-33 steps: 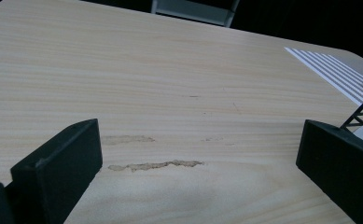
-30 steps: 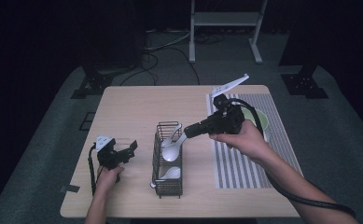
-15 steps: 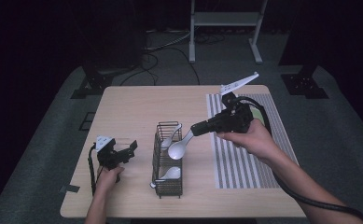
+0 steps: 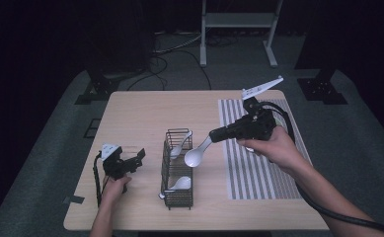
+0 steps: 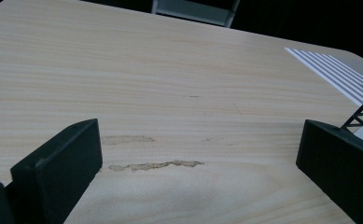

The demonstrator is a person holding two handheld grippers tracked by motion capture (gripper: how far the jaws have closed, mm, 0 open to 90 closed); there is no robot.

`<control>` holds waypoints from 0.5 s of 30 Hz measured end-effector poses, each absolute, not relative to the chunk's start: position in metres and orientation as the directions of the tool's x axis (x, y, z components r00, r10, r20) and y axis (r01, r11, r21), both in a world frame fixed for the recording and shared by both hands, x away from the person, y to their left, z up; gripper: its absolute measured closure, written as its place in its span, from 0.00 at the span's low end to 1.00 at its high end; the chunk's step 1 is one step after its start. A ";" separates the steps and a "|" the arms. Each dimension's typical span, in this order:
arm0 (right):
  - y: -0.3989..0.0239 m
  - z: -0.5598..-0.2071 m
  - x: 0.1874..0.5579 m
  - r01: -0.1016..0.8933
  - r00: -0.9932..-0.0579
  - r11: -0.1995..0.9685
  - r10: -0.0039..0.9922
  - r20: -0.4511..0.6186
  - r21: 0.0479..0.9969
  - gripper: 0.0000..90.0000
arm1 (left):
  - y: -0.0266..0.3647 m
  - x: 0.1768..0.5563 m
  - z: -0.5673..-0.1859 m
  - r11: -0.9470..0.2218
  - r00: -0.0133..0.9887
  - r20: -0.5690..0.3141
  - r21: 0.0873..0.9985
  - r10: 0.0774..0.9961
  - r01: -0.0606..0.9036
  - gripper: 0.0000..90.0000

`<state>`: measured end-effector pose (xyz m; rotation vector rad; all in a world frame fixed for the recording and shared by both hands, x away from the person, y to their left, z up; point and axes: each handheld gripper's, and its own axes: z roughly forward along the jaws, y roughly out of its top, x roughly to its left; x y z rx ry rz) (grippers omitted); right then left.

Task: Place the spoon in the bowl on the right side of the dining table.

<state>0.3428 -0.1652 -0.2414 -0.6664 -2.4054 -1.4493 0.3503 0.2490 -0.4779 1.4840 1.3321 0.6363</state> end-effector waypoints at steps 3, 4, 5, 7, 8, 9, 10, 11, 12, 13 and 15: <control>-0.167 -0.241 0.343 0.504 -0.863 0.398 0.256 0.435 0.766 0.95 | 0.249 0.350 -0.478 0.108 0.254 -0.228 0.905 0.940 0.412 0.00; -0.169 -0.241 0.343 0.507 -0.862 0.395 0.258 0.437 0.766 0.95 | 0.249 0.350 -0.478 0.108 0.254 -0.228 0.905 0.940 0.412 0.00; -0.169 -0.241 0.343 0.507 -0.862 0.395 0.258 0.437 0.766 0.95 | 0.249 0.350 -0.478 0.109 0.254 -0.228 0.905 0.940 0.411 0.00; -0.171 -0.241 0.343 0.510 -0.860 0.391 0.261 0.439 0.766 0.95 | 0.249 0.350 -0.478 0.109 0.254 -0.229 0.905 0.940 0.411 0.00; -0.172 -0.242 0.343 0.509 -0.860 0.391 0.262 0.438 0.767 0.95 | 0.249 0.350 -0.478 0.109 0.254 -0.228 0.905 0.940 0.410 0.00; -0.174 -0.241 0.343 0.511 -0.859 0.390 0.265 0.438 0.766 0.95 | 0.249 0.350 -0.478 0.109 0.254 -0.228 0.906 0.940 0.410 0.00; -0.176 -0.241 0.343 0.511 -0.858 0.387 0.269 0.437 0.767 0.95 | 0.249 0.350 -0.478 0.108 0.254 -0.227 0.906 0.940 0.410 0.00; -0.176 -0.241 0.343 0.511 -0.858 0.387 0.269 0.437 0.767 0.95 | 0.249 0.350 -0.478 0.108 0.254 -0.227 0.906 0.940 0.410 0.00; -0.178 -0.241 0.344 0.512 -0.858 0.383 0.272 0.436 0.769 0.95 | 0.249 0.350 -0.478 0.108 0.254 -0.227 0.906 0.940 0.410 0.00; -0.179 -0.241 0.344 0.514 -0.857 0.381 0.274 0.437 0.768 0.95 | 0.249 0.350 -0.478 0.107 0.255 -0.226 0.906 0.940 0.410 0.00; -0.181 -0.241 0.344 0.515 -0.856 0.380 0.279 0.436 0.768 0.95 | 0.249 0.350 -0.478 0.109 0.253 -0.228 0.905 0.940 0.410 0.00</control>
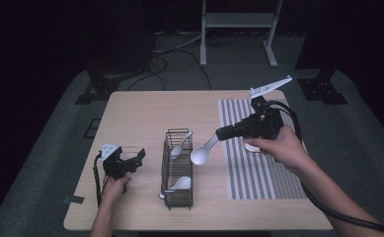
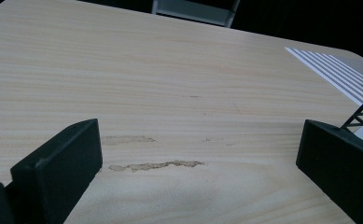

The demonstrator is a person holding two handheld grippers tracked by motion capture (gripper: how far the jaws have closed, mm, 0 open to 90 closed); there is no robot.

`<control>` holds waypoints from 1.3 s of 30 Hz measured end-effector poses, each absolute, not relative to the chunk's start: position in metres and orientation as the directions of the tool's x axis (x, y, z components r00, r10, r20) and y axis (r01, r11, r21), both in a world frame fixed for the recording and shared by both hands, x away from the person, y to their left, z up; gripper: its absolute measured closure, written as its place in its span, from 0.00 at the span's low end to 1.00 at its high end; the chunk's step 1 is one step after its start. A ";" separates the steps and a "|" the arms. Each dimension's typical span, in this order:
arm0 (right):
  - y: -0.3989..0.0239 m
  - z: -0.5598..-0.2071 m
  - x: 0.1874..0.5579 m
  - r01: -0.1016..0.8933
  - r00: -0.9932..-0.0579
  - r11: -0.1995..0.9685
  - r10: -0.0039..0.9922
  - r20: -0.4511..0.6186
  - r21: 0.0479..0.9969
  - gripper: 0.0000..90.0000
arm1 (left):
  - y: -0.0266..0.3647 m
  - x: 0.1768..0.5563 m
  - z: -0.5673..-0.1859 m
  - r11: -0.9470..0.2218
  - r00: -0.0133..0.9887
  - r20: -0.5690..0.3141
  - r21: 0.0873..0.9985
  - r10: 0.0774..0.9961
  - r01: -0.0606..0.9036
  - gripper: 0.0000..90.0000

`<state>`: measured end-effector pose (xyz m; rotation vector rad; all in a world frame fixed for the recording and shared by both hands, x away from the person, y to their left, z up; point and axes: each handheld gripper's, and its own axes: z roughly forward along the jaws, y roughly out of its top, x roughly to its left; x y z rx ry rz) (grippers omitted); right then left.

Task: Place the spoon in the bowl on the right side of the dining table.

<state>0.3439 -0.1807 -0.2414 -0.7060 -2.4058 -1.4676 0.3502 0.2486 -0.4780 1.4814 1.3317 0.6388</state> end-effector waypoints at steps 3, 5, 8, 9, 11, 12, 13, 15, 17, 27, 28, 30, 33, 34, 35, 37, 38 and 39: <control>-0.182 -0.241 0.344 0.517 -0.854 0.377 0.282 0.437 0.768 0.95 | 0.249 0.350 -0.478 0.109 0.253 -0.228 0.905 0.940 0.411 0.00; -0.184 -0.241 0.344 0.516 -0.854 0.375 0.285 0.434 0.770 0.95 | 0.249 0.350 -0.478 0.108 0.254 -0.227 0.906 0.940 0.410 0.00; -0.186 -0.240 0.344 0.515 -0.855 0.373 0.286 0.433 0.771 0.95 | 0.249 0.350 -0.478 0.106 0.254 -0.225 0.906 0.940 0.409 0.00; -0.187 -0.240 0.344 0.516 -0.854 0.369 0.288 0.432 0.773 0.95 | 0.249 0.350 -0.478 0.108 0.254 -0.226 0.906 0.940 0.409 0.00; -0.188 -0.239 0.344 0.518 -0.853 0.367 0.290 0.434 0.773 0.95 | 0.249 0.350 -0.478 0.109 0.254 -0.227 0.906 0.940 0.410 0.00; -0.189 -0.239 0.344 0.518 -0.853 0.366 0.291 0.433 0.773 0.95 | 0.248 0.350 -0.478 0.109 0.253 -0.228 0.906 0.940 0.410 0.00; -0.190 -0.239 0.344 0.518 -0.853 0.365 0.293 0.433 0.773 0.95 | 0.249 0.350 -0.478 0.107 0.254 -0.226 0.906 0.940 0.409 0.00; -0.192 -0.239 0.344 0.520 -0.851 0.363 0.296 0.434 0.773 0.95 | 0.249 0.350 -0.478 0.106 0.254 -0.225 0.906 0.941 0.409 0.00; -0.192 -0.240 0.344 0.521 -0.851 0.362 0.298 0.433 0.773 0.95 | 0.248 0.350 -0.478 0.106 0.254 -0.224 0.907 0.941 0.408 0.00; -0.203 -0.241 0.346 0.531 -0.842 0.353 0.323 0.433 0.770 0.95 | 0.248 0.350 -0.478 0.109 0.253 -0.227 0.906 0.941 0.410 0.00; -0.203 -0.241 0.346 0.531 -0.842 0.353 0.323 0.433 0.770 0.95 | 0.249 0.350 -0.478 0.107 0.254 -0.226 0.906 0.941 0.410 0.00; -0.204 -0.241 0.346 0.535 -0.839 0.351 0.328 0.434 0.769 0.95 | 0.249 0.350 -0.478 0.107 0.253 -0.226 0.906 0.941 0.409 0.00; -0.209 -0.242 0.347 0.539 -0.835 0.348 0.343 0.430 0.768 0.95 | 0.249 0.350 -0.478 0.106 0.253 -0.225 0.906 0.941 0.409 0.00; -0.209 -0.242 0.347 0.539 -0.835 0.348 0.343 0.430 0.768 0.95 | 0.248 0.350 -0.478 0.109 0.252 -0.227 0.906 0.941 0.410 0.00; -0.210 -0.242 0.347 0.540 -0.834 0.347 0.346 0.430 0.767 0.95 | 0.248 0.350 -0.478 0.110 0.251 -0.228 0.905 0.941 0.410 0.00; -0.214 -0.244 0.349 0.547 -0.828 0.343 0.356 0.434 0.763 0.95 | 0.249 0.350 -0.478 0.110 0.252 -0.228 0.905 0.941 0.410 0.00; -0.214 -0.244 0.349 0.549 -0.827 0.342 0.359 0.434 0.763 0.95 | 0.249 0.350 -0.478 0.109 0.252 -0.227 0.905 0.941 0.411 0.00; -0.214 -0.244 0.349 0.549 -0.827 0.342 0.359 0.434 0.763 0.95 | 0.249 0.350 -0.478 0.109 0.252 -0.227 0.905 0.941 0.411 0.00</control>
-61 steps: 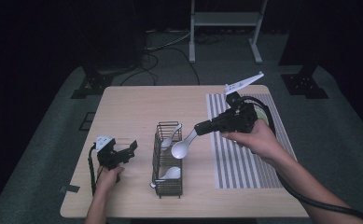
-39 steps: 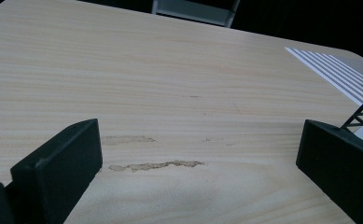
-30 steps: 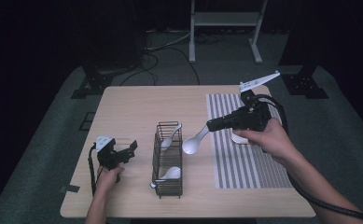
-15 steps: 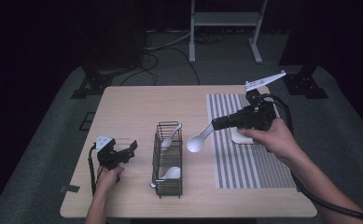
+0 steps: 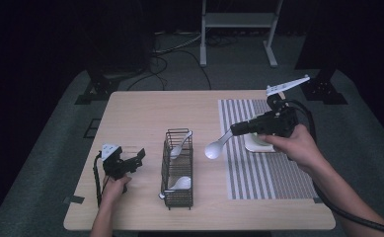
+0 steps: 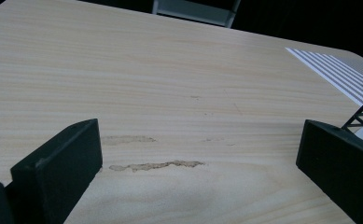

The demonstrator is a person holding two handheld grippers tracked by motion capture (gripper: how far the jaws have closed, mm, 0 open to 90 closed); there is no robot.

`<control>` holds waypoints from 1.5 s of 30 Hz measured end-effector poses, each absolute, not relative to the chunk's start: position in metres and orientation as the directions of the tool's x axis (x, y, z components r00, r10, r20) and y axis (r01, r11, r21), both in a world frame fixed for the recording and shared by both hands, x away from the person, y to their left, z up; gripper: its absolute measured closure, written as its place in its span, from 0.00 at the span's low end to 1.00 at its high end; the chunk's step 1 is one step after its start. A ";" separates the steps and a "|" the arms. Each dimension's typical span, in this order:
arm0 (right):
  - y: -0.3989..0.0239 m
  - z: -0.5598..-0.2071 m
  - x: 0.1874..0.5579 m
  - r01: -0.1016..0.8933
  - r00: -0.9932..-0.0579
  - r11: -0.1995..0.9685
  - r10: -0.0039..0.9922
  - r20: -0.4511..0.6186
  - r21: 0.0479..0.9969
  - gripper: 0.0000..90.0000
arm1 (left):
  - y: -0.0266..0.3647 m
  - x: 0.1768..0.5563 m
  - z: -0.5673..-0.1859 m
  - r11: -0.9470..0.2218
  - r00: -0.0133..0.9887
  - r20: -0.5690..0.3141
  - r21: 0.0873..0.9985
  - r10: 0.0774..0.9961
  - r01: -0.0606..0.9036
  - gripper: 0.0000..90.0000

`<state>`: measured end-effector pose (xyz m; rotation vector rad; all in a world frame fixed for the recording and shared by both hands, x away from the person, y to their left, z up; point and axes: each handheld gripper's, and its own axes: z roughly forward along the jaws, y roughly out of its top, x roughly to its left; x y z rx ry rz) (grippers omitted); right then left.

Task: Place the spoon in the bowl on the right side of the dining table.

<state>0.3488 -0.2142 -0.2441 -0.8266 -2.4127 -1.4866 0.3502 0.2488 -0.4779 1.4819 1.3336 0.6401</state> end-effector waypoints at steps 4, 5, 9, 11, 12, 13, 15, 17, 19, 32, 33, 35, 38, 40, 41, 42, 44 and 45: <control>-0.218 -0.245 0.350 0.554 -0.822 0.339 0.371 0.433 0.760 0.95 | 0.249 0.350 -0.478 0.108 0.252 -0.227 0.905 0.941 0.412 0.00; -0.219 -0.246 0.350 0.555 -0.820 0.336 0.372 0.435 0.761 0.95 | 0.249 0.350 -0.478 0.109 0.252 -0.227 0.905 0.941 0.411 0.00; -0.222 -0.246 0.351 0.558 -0.818 0.333 0.376 0.435 0.760 0.95 | 0.249 0.350 -0.478 0.110 0.252 -0.228 0.905 0.941 0.411 0.00; -0.222 -0.246 0.351 0.558 -0.817 0.332 0.377 0.436 0.760 0.95 | 0.249 0.350 -0.478 0.108 0.252 -0.227 0.905 0.941 0.412 0.00; -0.223 -0.247 0.352 0.563 -0.814 0.332 0.382 0.438 0.757 0.95 | 0.249 0.350 -0.478 0.109 0.252 -0.227 0.905 0.941 0.411 0.00; -0.223 -0.247 0.352 0.563 -0.814 0.332 0.382 0.438 0.757 0.95 | 0.249 0.350 -0.478 0.110 0.251 -0.228 0.905 0.941 0.410 0.00; -0.225 -0.248 0.353 0.564 -0.812 0.330 0.387 0.437 0.757 0.95 | 0.249 0.350 -0.478 0.110 0.251 -0.228 0.905 0.941 0.410 0.00; -0.227 -0.250 0.354 0.570 -0.808 0.328 0.393 0.440 0.753 0.95 | 0.249 0.350 -0.478 0.108 0.252 -0.226 0.906 0.941 0.408 0.00; -0.229 -0.252 0.355 0.575 -0.803 0.325 0.402 0.441 0.751 0.95 | 0.249 0.350 -0.478 0.109 0.252 -0.227 0.906 0.941 0.409 0.00; -0.244 -0.259 0.362 0.600 -0.778 0.298 0.437 0.452 0.743 0.95 | 0.249 0.350 -0.478 0.108 0.251 -0.225 0.906 0.941 0.408 0.00; -0.246 -0.259 0.363 0.602 -0.774 0.297 0.446 0.450 0.742 0.95 | 0.249 0.350 -0.478 0.107 0.252 -0.225 0.906 0.941 0.409 0.00; -0.246 -0.260 0.364 0.601 -0.775 0.296 0.446 0.449 0.743 0.95 | 0.249 0.350 -0.478 0.109 0.251 -0.227 0.906 0.941 0.409 0.00; -0.250 -0.262 0.366 0.608 -0.767 0.290 0.454 0.453 0.740 0.95 | 0.249 0.350 -0.478 0.108 0.252 -0.226 0.906 0.941 0.410 0.00; -0.251 -0.263 0.366 0.613 -0.762 0.286 0.458 0.457 0.736 0.95 | 0.249 0.350 -0.478 0.109 0.251 -0.226 0.906 0.941 0.410 0.00; -0.251 -0.263 0.366 0.613 -0.762 0.286 0.458 0.457 0.736 0.95 | 0.249 0.350 -0.478 0.109 0.251 -0.227 0.906 0.941 0.410 0.00; -0.252 -0.263 0.367 0.614 -0.761 0.285 0.460 0.457 0.736 0.95 | 0.249 0.350 -0.478 0.109 0.251 -0.227 0.906 0.941 0.410 0.00; -0.255 -0.264 0.368 0.616 -0.757 0.280 0.467 0.456 0.736 0.95 | 0.249 0.350 -0.478 0.108 0.252 -0.226 0.906 0.941 0.410 0.00; -0.255 -0.264 0.368 0.617 -0.756 0.278 0.469 0.456 0.736 0.95 | 0.249 0.350 -0.478 0.108 0.252 -0.226 0.906 0.941 0.410 0.00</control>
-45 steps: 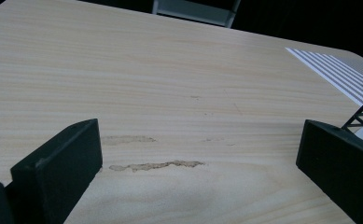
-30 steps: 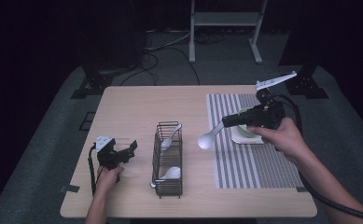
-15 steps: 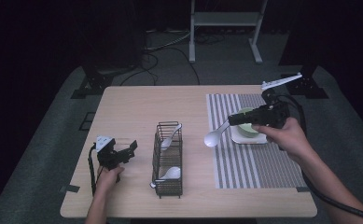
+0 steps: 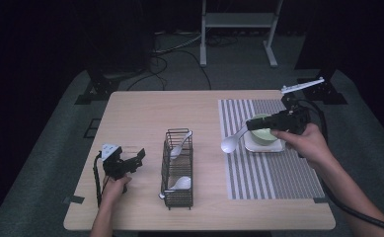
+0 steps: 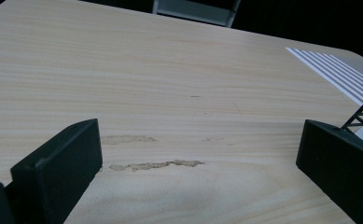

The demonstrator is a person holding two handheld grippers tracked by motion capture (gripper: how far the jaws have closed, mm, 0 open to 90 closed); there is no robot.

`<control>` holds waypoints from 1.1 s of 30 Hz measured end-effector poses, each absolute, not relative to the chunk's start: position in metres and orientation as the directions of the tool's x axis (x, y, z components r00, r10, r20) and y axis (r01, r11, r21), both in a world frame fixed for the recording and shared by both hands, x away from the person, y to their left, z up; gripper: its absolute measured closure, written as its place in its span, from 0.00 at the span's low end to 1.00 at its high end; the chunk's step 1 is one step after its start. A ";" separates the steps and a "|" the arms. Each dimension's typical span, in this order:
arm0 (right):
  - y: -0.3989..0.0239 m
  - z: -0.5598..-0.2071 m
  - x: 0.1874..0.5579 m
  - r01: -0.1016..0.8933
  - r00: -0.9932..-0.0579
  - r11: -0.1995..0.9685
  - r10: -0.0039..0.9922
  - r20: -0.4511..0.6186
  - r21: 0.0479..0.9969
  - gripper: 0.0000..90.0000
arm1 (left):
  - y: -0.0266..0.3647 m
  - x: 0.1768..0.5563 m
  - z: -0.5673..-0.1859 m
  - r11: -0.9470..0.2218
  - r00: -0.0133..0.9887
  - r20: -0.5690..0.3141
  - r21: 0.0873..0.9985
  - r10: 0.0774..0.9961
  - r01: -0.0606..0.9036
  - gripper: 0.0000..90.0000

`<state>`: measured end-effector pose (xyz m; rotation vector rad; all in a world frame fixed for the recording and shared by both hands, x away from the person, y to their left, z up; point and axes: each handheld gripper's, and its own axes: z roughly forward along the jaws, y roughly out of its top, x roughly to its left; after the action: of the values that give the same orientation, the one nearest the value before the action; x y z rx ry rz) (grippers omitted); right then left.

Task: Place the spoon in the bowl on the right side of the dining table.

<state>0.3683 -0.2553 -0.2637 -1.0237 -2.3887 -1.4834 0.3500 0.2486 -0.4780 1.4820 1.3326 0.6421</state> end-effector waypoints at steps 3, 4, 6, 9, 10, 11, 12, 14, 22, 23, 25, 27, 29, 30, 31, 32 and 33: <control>-0.257 -0.263 0.369 0.619 -0.753 0.275 0.475 0.456 0.736 0.95 | 0.249 0.350 -0.478 0.108 0.251 -0.226 0.906 0.941 0.410 0.00; -0.257 -0.263 0.369 0.619 -0.753 0.275 0.475 0.456 0.736 0.95 | 0.249 0.350 -0.478 0.108 0.251 -0.226 0.906 0.941 0.410 0.00; -0.259 -0.263 0.369 0.620 -0.750 0.271 0.479 0.456 0.736 0.95 | 0.249 0.350 -0.478 0.108 0.251 -0.226 0.906 0.941 0.410 0.00; -0.261 -0.264 0.371 0.622 -0.747 0.270 0.485 0.454 0.735 0.95 | 0.249 0.350 -0.478 0.106 0.252 -0.224 0.906 0.941 0.409 0.00; -0.261 -0.264 0.371 0.623 -0.745 0.268 0.488 0.455 0.734 0.95 | 0.249 0.350 -0.478 0.106 0.252 -0.224 0.906 0.941 0.410 0.00; -0.262 -0.265 0.371 0.625 -0.744 0.266 0.489 0.455 0.734 0.95 | 0.249 0.350 -0.478 0.106 0.252 -0.224 0.906 0.942 0.409 0.00; -0.263 -0.265 0.372 0.625 -0.743 0.265 0.491 0.455 0.734 0.95 | 0.248 0.350 -0.478 0.107 0.252 -0.225 0.906 0.941 0.410 0.00; -0.264 -0.266 0.373 0.629 -0.739 0.264 0.496 0.456 0.731 0.95 | 0.249 0.350 -0.478 0.108 0.251 -0.226 0.906 0.941 0.410 0.00; -0.269 -0.267 0.374 0.634 -0.730 0.256 0.510 0.455 0.730 0.95 | 0.249 0.350 -0.478 0.108 0.251 -0.226 0.905 0.941 0.411 0.00; -0.269 -0.267 0.375 0.634 -0.729 0.254 0.512 0.455 0.730 0.95 | 0.249 0.350 -0.478 0.108 0.251 -0.226 0.905 0.941 0.411 0.00; -0.271 -0.267 0.375 0.636 -0.726 0.251 0.516 0.455 0.729 0.95 | 0.249 0.350 -0.478 0.108 0.251 -0.227 0.905 0.941 0.412 0.00; -0.272 -0.267 0.375 0.638 -0.723 0.251 0.520 0.454 0.728 0.95 | 0.249 0.350 -0.478 0.108 0.251 -0.227 0.905 0.941 0.413 0.00; -0.273 -0.268 0.376 0.638 -0.721 0.248 0.524 0.452 0.729 0.95 | 0.249 0.350 -0.478 0.108 0.251 -0.226 0.905 0.941 0.413 0.00; -0.273 -0.268 0.376 0.640 -0.719 0.245 0.525 0.455 0.728 0.95 | 0.249 0.350 -0.478 0.108 0.251 -0.227 0.905 0.941 0.412 0.00; -0.274 -0.268 0.377 0.641 -0.718 0.245 0.527 0.455 0.727 0.95 | 0.249 0.350 -0.478 0.108 0.251 -0.227 0.905 0.941 0.412 0.00; -0.275 -0.269 0.377 0.641 -0.717 0.245 0.529 0.454 0.727 0.95 | 0.249 0.350 -0.478 0.108 0.251 -0.226 0.905 0.941 0.413 0.00; -0.275 -0.269 0.377 0.642 -0.715 0.244 0.532 0.454 0.727 0.95 | 0.249 0.350 -0.478 0.108 0.251 -0.226 0.904 0.941 0.413 0.00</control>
<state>0.3775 -0.2754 -0.2690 -1.1328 -2.3860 -1.4825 0.3500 0.2487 -0.4780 1.4838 1.3354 0.6404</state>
